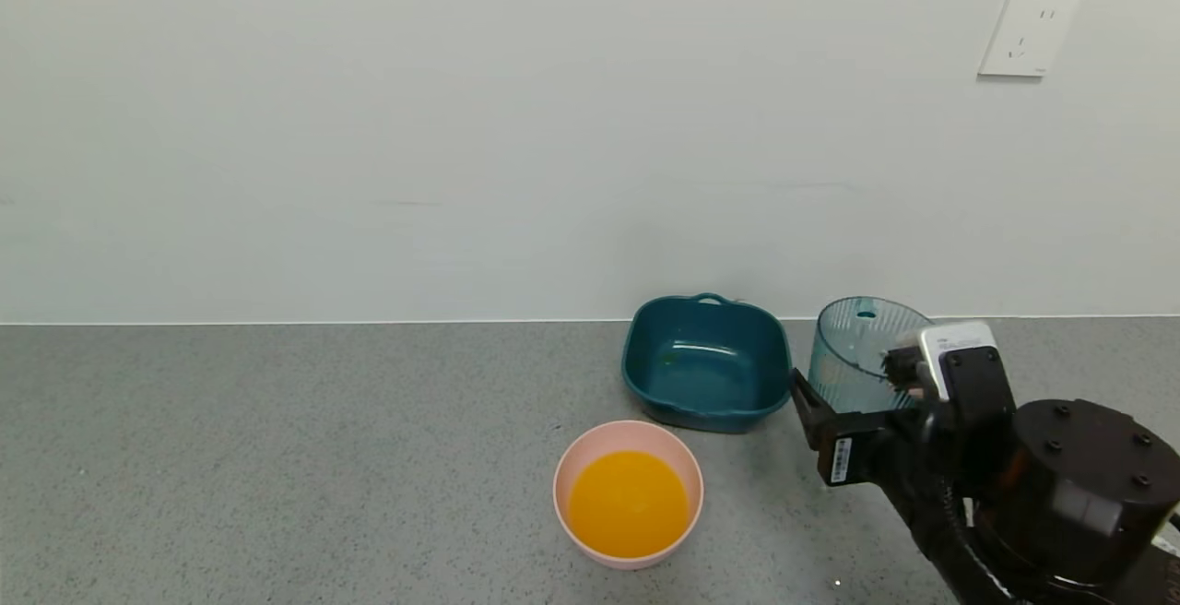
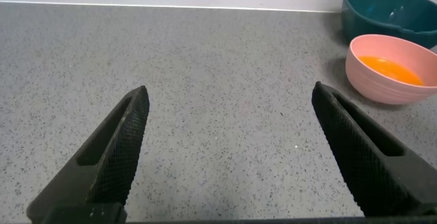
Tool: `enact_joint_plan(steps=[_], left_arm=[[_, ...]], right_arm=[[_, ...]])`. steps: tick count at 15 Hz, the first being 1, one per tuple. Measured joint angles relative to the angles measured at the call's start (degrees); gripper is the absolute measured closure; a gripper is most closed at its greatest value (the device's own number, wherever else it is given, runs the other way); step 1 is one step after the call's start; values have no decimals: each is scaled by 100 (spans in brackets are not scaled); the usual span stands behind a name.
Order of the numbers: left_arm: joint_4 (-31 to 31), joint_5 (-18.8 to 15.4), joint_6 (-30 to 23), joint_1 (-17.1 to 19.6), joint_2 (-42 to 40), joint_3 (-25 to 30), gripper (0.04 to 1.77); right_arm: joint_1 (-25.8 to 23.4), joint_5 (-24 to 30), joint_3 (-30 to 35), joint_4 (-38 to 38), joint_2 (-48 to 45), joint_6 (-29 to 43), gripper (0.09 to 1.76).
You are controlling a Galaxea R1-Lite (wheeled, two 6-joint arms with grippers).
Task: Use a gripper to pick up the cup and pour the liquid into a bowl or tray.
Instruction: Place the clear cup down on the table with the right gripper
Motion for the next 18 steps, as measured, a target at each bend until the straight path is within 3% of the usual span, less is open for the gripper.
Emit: enact_joint_plan(steps=[4, 8, 18], left_arm=[[0, -2, 0, 0, 0, 0, 9], [0, 0, 0, 0, 0, 0, 9], [0, 0, 0, 0, 0, 0, 9]], right_arm=[[-127, 5, 20, 0, -113, 479, 47], [-568, 151, 28, 0, -56, 663, 47], [-2445, 1126, -407, -262, 975, 694, 47]])
